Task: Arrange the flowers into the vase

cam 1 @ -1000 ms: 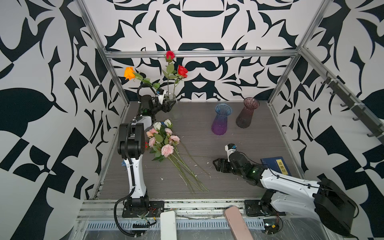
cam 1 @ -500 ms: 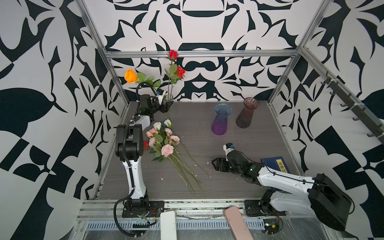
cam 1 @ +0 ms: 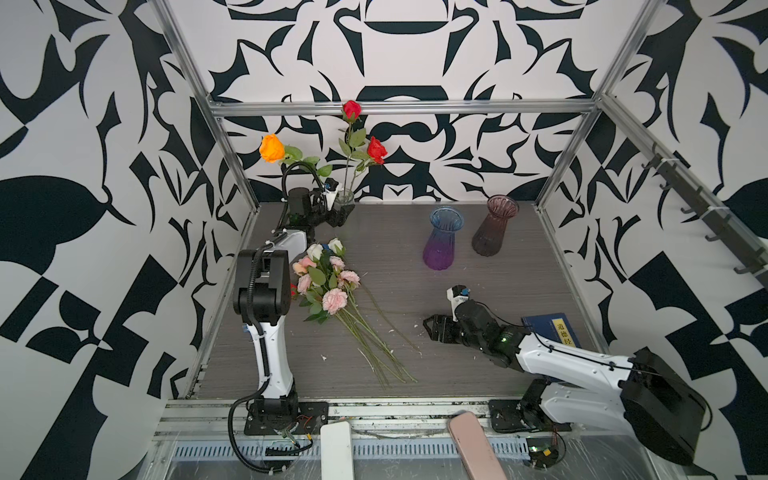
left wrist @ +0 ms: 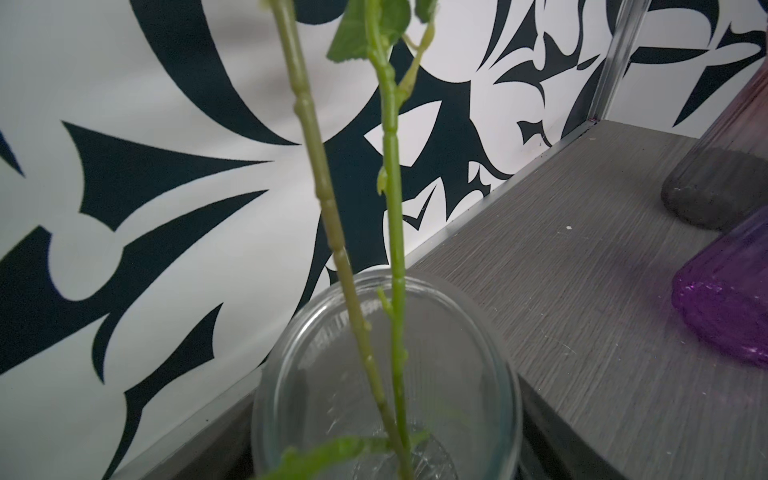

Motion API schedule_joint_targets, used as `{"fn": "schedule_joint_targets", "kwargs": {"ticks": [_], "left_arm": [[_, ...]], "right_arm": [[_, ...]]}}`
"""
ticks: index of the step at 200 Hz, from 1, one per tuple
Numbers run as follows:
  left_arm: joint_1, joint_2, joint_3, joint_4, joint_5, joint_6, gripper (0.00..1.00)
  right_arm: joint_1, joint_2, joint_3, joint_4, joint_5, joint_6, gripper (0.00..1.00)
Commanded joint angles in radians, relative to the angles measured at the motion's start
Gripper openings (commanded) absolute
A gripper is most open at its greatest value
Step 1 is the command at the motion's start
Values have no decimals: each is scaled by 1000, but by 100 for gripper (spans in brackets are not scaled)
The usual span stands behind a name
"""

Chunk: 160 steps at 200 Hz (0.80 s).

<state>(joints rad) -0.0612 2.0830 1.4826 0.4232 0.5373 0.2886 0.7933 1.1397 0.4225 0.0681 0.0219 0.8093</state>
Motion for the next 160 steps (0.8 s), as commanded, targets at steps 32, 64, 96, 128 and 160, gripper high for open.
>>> {"fn": "schedule_joint_targets", "kwargs": {"ticks": [32, 64, 96, 128, 160], "left_arm": [[11, -60, -34, 28, -11, -26, 84], [11, -88, -77, 73, -2, -44, 99], [11, -136, -141, 101, -41, -48, 99], [11, -214, -245, 128, -68, -57, 99], [8, -353, -420, 244, -102, -150, 99]], "right_arm": [[-2, -21, 9, 27, 1, -9, 83], [-2, -20, 9, 29, 0, -10, 83], [-2, -25, 6, 32, -4, -12, 83], [-2, -36, -6, 38, -1, -6, 83], [-4, -44, -8, 31, 3, -5, 83]]}}
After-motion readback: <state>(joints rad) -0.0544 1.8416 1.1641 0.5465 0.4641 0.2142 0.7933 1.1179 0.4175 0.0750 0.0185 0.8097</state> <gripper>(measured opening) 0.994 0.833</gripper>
